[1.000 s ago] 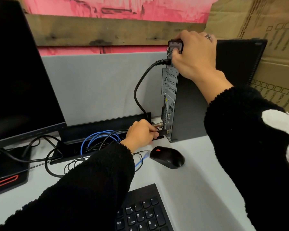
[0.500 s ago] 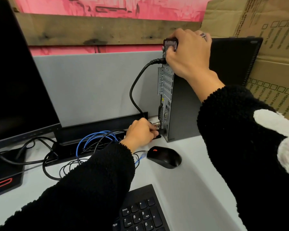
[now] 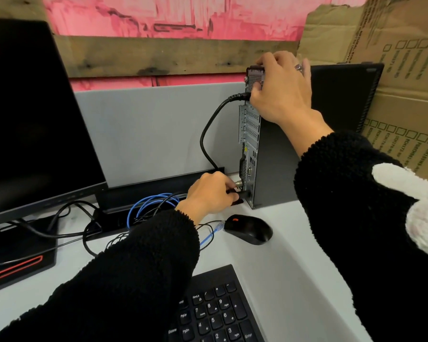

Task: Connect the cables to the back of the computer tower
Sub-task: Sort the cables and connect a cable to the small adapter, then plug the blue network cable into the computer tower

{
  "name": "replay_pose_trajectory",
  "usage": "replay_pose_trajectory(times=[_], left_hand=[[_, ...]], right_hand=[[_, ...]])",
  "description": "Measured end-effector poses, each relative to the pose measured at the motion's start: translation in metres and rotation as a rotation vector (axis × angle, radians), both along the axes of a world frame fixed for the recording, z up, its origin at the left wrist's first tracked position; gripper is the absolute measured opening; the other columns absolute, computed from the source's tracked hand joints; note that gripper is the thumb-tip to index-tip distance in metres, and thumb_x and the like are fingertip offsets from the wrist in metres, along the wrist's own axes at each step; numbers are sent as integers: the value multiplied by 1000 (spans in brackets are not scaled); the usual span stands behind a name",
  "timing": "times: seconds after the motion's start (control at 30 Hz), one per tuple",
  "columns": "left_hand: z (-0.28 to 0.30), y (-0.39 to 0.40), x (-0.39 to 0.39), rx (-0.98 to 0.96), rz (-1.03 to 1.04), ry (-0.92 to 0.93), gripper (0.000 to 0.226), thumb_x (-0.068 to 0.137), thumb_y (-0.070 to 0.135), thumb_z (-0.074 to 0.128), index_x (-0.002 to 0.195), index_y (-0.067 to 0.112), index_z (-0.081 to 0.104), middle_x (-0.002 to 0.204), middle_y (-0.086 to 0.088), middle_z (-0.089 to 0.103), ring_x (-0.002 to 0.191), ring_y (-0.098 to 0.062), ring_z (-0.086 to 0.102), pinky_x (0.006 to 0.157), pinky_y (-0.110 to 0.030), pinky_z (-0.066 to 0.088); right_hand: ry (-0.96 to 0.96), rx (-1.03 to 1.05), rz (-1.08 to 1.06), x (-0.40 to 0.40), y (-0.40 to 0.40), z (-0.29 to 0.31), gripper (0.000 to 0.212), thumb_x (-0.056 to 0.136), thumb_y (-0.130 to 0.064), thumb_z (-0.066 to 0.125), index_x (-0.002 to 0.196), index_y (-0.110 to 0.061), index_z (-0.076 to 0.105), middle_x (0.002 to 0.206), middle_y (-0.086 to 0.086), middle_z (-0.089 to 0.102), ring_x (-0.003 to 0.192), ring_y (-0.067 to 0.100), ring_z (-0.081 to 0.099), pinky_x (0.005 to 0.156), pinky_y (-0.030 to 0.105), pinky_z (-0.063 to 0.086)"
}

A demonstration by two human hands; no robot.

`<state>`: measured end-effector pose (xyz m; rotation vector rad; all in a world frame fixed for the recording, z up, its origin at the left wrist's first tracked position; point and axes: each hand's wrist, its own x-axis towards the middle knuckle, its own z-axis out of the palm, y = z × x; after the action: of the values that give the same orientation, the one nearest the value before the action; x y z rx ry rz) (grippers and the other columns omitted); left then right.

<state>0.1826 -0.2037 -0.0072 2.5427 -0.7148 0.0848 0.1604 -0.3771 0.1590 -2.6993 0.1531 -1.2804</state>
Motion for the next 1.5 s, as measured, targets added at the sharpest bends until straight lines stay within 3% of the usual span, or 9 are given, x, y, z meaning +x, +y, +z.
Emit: replay_pose_trajectory(times=[0.13,0.33,0.53,0.7,0.87,0.97,1.13,1.27,1.5], left_hand=[[21,24,-8,-46,19,-10,37,88,44,73,123,31,71,116,7,73,109,-18,66,97,-41,55],[29,76,-34,-38,43,26,21,89,38,75,106,28,78,95,12,76,93,-10,69,92,-38,57],[11,130,-69,42,59,66,7,87,30,75,85,28,82,80,20,73,88,-2,68,90,-28,56],[-15,148,-88,128,73,149,12,85,23,71,82,31,80,79,20,74,85,-2,69,89,-34,58],[-16,143,-100,353,64,75,23,90,55,61,100,39,73,93,18,65,110,-16,54,99,-47,42],[-17,144,-102,393,30,151,30,84,70,63,96,43,67,85,22,52,107,-13,44,103,-48,40],[-6,160,-89,143,-29,267,12,100,42,56,93,44,66,88,14,72,95,-17,66,92,-39,52],[-4,179,-78,-230,69,264,44,101,0,41,120,32,64,99,7,76,97,-25,67,77,-41,54],[-28,185,-47,-152,468,92,30,98,11,50,116,31,64,117,1,65,100,-18,61,79,-31,48]], right_hand=[[-92,91,97,-26,23,-25,68,80,-14,64,145,-21,47,161,9,33,153,29,29,127,50,19],[-93,169,189,-66,63,-91,44,80,-14,69,123,-17,59,141,6,48,126,28,50,101,43,47],[506,340,441,-94,98,-143,22,86,-9,62,97,-23,76,99,-3,75,98,17,69,92,42,60],[815,168,328,-97,106,-179,34,86,-9,59,111,-28,73,121,4,70,113,27,64,99,44,55],[746,-32,272,-93,112,-200,47,85,-1,61,120,-30,70,127,0,64,120,26,58,102,40,46],[710,-68,249,-90,109,-204,37,89,-2,60,105,-33,73,108,-7,67,116,23,51,99,40,35],[632,49,386,-93,99,-202,37,92,2,56,104,-31,65,96,-10,53,96,17,55,102,41,40],[476,271,471,-94,95,-195,42,90,8,56,114,-27,58,94,-5,55,89,20,60,80,46,55],[562,343,513,-93,102,-196,41,84,7,70,106,-27,64,83,-7,65,84,14,64,80,45,60]])
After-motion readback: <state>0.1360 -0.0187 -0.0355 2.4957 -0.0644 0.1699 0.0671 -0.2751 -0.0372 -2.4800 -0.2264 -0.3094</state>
